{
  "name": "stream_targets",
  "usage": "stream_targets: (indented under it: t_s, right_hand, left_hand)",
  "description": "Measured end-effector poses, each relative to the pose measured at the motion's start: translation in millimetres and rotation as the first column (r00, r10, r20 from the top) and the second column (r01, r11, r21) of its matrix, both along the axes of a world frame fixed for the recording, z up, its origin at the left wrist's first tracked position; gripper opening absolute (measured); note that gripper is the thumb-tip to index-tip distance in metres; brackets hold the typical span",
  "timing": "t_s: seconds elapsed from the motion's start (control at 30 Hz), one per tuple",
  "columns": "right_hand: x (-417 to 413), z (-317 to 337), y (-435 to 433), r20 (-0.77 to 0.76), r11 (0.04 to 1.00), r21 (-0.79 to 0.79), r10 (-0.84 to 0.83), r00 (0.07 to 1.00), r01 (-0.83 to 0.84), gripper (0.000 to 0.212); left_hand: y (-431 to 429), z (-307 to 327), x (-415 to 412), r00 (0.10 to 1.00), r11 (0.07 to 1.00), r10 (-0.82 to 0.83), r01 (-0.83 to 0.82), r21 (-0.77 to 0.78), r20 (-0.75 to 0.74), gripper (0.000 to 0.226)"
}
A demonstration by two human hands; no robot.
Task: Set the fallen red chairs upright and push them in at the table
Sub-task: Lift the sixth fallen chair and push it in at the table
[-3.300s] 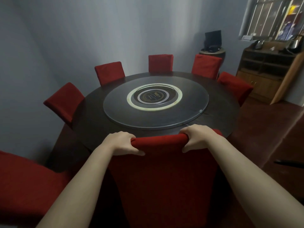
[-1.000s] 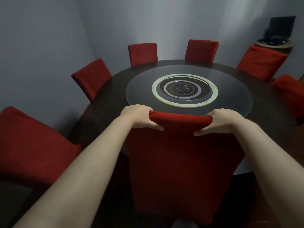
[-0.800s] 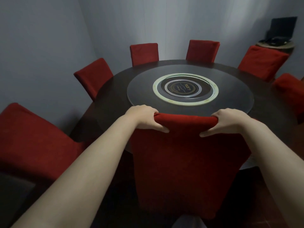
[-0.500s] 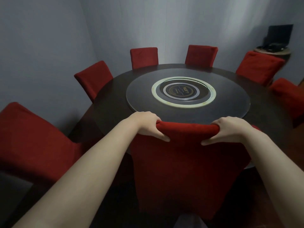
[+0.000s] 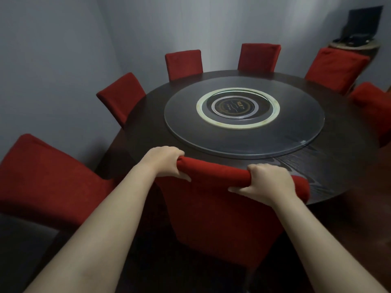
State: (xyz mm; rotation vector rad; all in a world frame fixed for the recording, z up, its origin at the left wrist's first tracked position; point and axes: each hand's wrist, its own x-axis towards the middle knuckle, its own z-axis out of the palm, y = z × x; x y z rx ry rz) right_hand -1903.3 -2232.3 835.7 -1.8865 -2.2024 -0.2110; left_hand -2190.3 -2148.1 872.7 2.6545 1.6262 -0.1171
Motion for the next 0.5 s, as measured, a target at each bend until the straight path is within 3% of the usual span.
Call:
stream_targets:
  t_s: [0.13, 0.3, 0.5]
  right_hand:
    - [-11.2, -8.3, -2.5, 0.011, 0.999, 0.045, -0.001, 1.000, 0.000, 0.066]
    - [23.2, -5.9, 5.7, 0.091, 0.998, 0.060, 0.023, 0.996, -0.028, 0.070]
    - [65.3, -0.1, 21.3, 0.109, 0.998, 0.026, 0.053, 0.993, -0.056, 0.073]
  left_hand:
    - [-4.8, -12.4, -9.3, 0.997, 0.996, 0.013, -0.020, 0.086, 0.075, 0.061]
    - [-15.4, -31.5, 13.4, 0.997, 0.965, -0.011, -0.008, 0.262, 0.073, 0.072]
    - [-21.3, -38.7, 50.3, 0.994, 0.937, -0.007, -0.031, 0.348, 0.108, 0.073]
